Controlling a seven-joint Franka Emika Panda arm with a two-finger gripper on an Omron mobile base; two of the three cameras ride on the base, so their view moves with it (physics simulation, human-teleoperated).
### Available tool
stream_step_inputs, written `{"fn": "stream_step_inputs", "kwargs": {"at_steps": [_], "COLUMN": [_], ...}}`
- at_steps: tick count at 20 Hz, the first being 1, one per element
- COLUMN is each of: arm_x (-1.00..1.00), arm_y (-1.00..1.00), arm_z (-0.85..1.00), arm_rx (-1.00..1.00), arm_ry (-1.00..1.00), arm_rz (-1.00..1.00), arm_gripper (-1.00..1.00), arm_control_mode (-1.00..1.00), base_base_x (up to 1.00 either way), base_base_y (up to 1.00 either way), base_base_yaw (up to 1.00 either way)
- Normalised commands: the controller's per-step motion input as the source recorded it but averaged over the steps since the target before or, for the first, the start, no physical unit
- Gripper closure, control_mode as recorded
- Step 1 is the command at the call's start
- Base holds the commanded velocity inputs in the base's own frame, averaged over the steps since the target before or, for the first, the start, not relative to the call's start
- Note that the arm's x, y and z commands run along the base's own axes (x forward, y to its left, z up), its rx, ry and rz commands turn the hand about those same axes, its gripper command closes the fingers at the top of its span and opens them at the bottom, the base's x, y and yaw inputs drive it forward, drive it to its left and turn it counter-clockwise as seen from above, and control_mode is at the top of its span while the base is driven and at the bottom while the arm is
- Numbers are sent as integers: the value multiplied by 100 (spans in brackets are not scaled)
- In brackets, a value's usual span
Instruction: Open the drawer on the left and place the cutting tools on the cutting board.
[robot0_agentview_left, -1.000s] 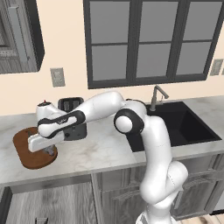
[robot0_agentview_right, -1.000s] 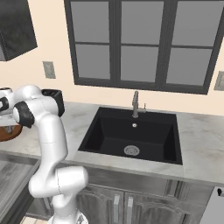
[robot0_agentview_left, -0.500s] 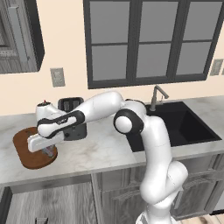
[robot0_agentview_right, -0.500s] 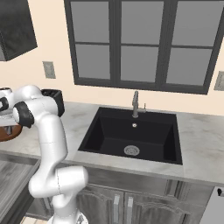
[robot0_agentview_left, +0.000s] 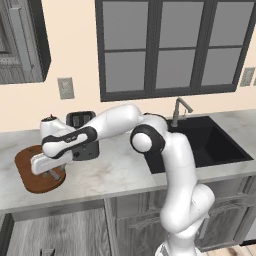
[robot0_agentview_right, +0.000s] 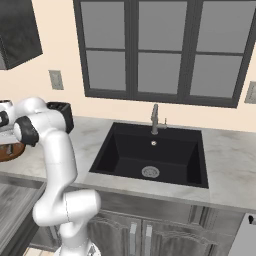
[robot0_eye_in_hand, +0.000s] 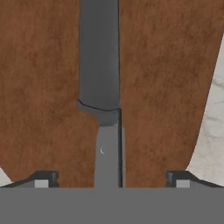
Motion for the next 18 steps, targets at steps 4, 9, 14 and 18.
{"fn": "stream_step_inputs", "kwargs": {"at_steps": [4,9,14,18], "arm_x": [-70,-84,-66,-52], "arm_y": [0,0,0,-9], "arm_z": [32,34,52,55], "arm_rx": [0,0,0,0], "arm_ry": [-10,-12,-10,-8], "arm_rz": [0,0,0,-4], "arm_gripper": [-100,-100,-100,-100], "arm_control_mode": [-100,-100,-100,-100], "base_base_x": [0,0,0,0], "base_base_y": [0,0,0,0], "base_base_yaw": [0,0,0,0]}}
